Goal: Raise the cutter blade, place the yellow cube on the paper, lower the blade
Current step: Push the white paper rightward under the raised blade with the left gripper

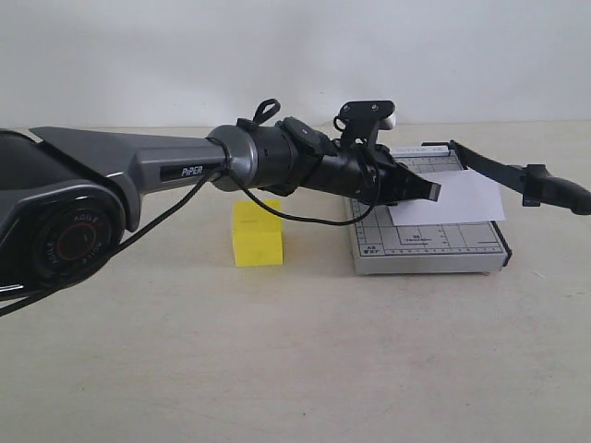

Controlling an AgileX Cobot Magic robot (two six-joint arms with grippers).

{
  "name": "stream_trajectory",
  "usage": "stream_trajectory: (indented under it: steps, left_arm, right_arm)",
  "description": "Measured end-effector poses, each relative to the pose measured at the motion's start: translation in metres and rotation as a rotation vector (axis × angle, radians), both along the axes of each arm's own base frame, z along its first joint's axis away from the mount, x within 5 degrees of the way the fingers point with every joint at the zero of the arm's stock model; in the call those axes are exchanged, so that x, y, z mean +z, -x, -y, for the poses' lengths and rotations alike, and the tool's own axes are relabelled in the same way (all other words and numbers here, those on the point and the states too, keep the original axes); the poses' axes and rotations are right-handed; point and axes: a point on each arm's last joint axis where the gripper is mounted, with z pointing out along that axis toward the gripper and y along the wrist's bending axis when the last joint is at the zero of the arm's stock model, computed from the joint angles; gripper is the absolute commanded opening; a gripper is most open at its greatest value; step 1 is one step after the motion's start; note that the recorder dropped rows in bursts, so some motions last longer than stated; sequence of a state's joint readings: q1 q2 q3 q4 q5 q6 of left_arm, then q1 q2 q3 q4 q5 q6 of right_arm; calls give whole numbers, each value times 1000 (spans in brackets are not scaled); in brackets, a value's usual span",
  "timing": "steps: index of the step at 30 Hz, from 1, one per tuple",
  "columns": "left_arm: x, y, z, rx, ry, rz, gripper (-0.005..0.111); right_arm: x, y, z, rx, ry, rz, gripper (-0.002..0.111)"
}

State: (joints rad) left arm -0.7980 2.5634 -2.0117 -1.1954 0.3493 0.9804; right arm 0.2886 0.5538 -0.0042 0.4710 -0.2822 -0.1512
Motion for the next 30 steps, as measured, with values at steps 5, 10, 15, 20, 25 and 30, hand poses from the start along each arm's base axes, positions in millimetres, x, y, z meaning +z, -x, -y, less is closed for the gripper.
stream_trajectory:
  steps: [5, 10, 15, 20, 25, 30]
  left_arm:
    - [0, 0, 0, 3, 0, 2, 4]
    - [0, 0, 0, 3, 0, 2, 4]
    - [4, -1, 3, -3, 12, 11, 4]
    - [10, 2, 9, -22, 27, 19, 4]
    - [7, 12, 9, -131, -19, -13, 4]
    - [20, 10, -1, -145, -170, 38, 4]
  right_arm:
    - [0, 0, 0, 0, 0, 0, 1]
    - [0, 0, 0, 0, 0, 0, 1]
    - [0, 0, 0, 1, 2, 0, 1]
    - [0, 0, 0, 1, 2, 0, 1]
    - [0, 0, 0, 1, 2, 0, 1]
    - [0, 0, 0, 1, 2, 0, 1]
